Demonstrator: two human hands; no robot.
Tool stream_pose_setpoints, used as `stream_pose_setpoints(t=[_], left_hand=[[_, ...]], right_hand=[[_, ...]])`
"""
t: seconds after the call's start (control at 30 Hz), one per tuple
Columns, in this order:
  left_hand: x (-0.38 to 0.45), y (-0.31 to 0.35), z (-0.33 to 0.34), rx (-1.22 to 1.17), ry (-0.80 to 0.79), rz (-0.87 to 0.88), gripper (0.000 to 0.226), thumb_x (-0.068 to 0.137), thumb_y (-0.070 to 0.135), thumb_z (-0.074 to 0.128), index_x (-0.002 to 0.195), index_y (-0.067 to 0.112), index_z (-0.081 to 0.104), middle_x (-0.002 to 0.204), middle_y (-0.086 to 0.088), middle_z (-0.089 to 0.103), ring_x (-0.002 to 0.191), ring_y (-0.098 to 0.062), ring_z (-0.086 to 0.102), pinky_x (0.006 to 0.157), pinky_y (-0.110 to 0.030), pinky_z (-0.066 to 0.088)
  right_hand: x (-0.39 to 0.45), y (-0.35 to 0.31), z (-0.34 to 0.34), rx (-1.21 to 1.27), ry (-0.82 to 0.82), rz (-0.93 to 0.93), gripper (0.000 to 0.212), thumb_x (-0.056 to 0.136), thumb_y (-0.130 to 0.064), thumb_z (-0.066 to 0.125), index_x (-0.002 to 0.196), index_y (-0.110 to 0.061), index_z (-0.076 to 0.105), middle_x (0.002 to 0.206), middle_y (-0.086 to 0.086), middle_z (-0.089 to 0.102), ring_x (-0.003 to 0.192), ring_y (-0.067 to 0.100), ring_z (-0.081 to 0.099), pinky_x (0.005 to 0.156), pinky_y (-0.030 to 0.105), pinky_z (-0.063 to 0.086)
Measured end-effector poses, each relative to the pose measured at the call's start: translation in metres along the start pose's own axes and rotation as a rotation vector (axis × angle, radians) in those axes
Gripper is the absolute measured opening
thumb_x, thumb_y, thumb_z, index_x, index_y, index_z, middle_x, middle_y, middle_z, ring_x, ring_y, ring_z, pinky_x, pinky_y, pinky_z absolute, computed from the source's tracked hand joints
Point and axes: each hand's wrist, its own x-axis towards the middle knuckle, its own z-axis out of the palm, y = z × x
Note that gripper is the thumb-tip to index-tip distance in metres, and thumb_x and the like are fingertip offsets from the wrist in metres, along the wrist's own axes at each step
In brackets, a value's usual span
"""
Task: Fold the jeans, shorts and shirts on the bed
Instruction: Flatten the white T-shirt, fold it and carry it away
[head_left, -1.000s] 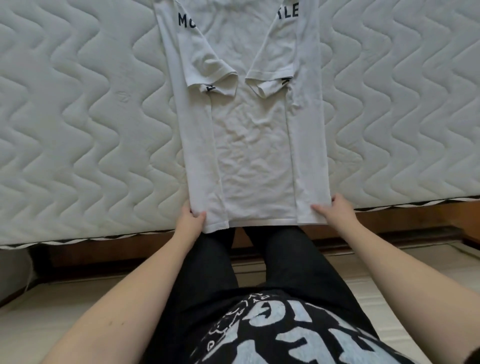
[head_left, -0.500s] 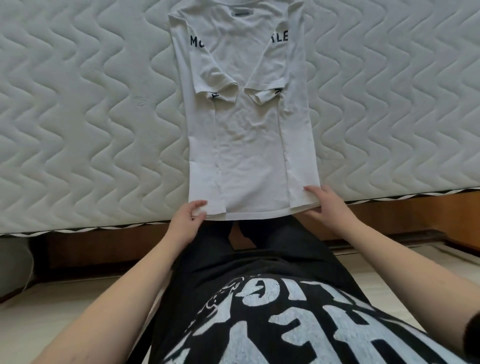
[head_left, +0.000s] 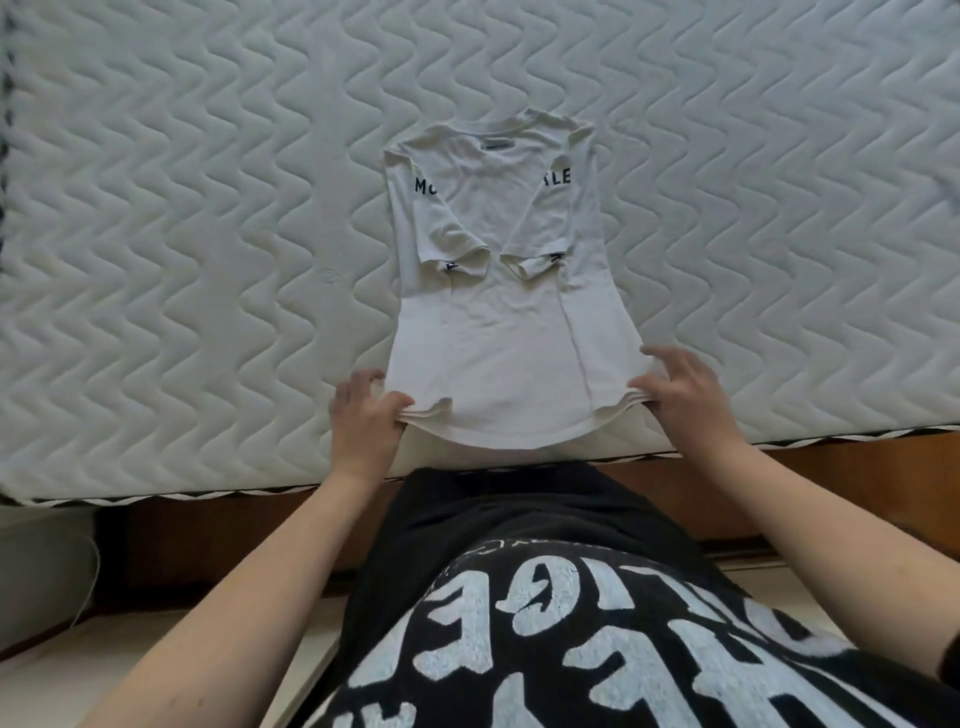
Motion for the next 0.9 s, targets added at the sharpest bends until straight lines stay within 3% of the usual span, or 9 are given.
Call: stream_pose_setpoints(t=[0.07,0.13,0.2,0.3,0.43,0.5,0.6,0.73,0.9], left_hand=[[0.007,0.0,-0.011,0.035,0.026,0.156,0.006,0.07,0.009,0.074,0.075,0.012,0.074,0.116,-0.02,0.063,0.109,-0.043,0.058,0.082,-0.045,0.047],[0.012,-0.003,-0.021,-0.003,-0.049,0.291,0.011,0.068,0.002,0.074,0.077,0.008,0.073,0.11,-0.014,0.07,0.101,-0.035,0.067,0.082,-0.039,0.049],[0.015,-0.009,-0.03,-0.018,-0.198,0.299,0.02,0.069,-0.008,0.075,0.085,0.004,0.072,0.097,-0.014,0.073,0.086,-0.035,0.071,0.075,-0.04,0.055],[0.016,-0.013,-0.045,0.097,-0.329,0.218,0.022,0.083,0.003,0.065,0.101,0.016,0.068,0.088,-0.013,0.07,0.076,-0.036,0.066,0.062,-0.04,0.051],[0.002,-0.021,-0.056,0.078,-0.35,0.284,0.04,0.088,0.008,0.064,0.113,0.039,0.071,0.107,0.0,0.074,0.089,-0.028,0.07,0.068,-0.033,0.05],[-0.007,-0.025,-0.06,0.058,-0.416,0.271,0.04,0.092,0.012,0.059,0.115,0.043,0.069,0.116,0.003,0.071,0.103,-0.024,0.067,0.077,-0.028,0.046],[-0.026,-0.032,-0.059,0.058,-0.517,0.254,0.037,0.095,0.016,0.056,0.117,0.042,0.068,0.122,0.004,0.069,0.111,-0.019,0.063,0.082,-0.022,0.038],[-0.036,-0.043,-0.06,0.041,-0.565,0.233,0.03,0.095,0.023,0.058,0.117,0.041,0.068,0.118,0.006,0.07,0.109,-0.017,0.063,0.081,-0.023,0.041],[-0.018,-0.04,-0.06,0.054,-0.605,0.288,0.023,0.097,0.023,0.052,0.113,0.028,0.068,0.114,0.007,0.068,0.108,-0.018,0.061,0.078,-0.025,0.041]], right_hand=[[0.004,0.001,-0.007,0.032,-0.005,-0.058,0.025,0.06,0.004,0.086,0.081,-0.005,0.075,0.118,0.02,0.067,0.109,0.042,0.063,0.087,0.051,0.053],[0.007,0.001,-0.015,0.077,0.003,-0.143,0.027,0.058,0.002,0.089,0.08,-0.005,0.075,0.107,0.016,0.072,0.101,0.037,0.069,0.084,0.047,0.056],[0.008,-0.003,-0.025,0.105,0.0,-0.197,0.029,0.056,0.001,0.091,0.08,-0.005,0.076,0.095,0.013,0.075,0.089,0.032,0.073,0.075,0.044,0.059],[0.004,-0.009,-0.036,0.123,-0.001,-0.214,0.026,0.061,0.0,0.089,0.082,-0.009,0.077,0.084,0.008,0.076,0.073,0.027,0.073,0.059,0.039,0.059],[-0.016,-0.02,-0.049,0.085,-0.034,-0.144,0.034,0.068,-0.005,0.086,0.1,-0.014,0.079,0.086,0.01,0.076,0.066,0.033,0.072,0.051,0.043,0.055],[-0.028,-0.029,-0.053,0.053,-0.123,-0.098,0.036,0.077,-0.012,0.081,0.112,-0.018,0.075,0.091,0.012,0.076,0.072,0.034,0.071,0.057,0.041,0.053],[-0.049,-0.038,-0.055,-0.031,-0.377,0.066,0.035,0.095,-0.032,0.061,0.13,-0.034,0.062,0.11,0.006,0.072,0.099,0.029,0.067,0.078,0.037,0.047],[-0.069,-0.045,-0.056,0.071,-0.301,0.188,0.026,0.093,-0.028,0.065,0.118,-0.031,0.07,0.113,-0.001,0.072,0.104,0.026,0.066,0.073,0.029,0.041],[-0.048,-0.041,-0.045,0.085,-0.445,0.275,0.026,0.098,-0.034,0.054,0.122,-0.031,0.065,0.119,-0.002,0.069,0.109,0.023,0.062,0.083,0.033,0.046]])
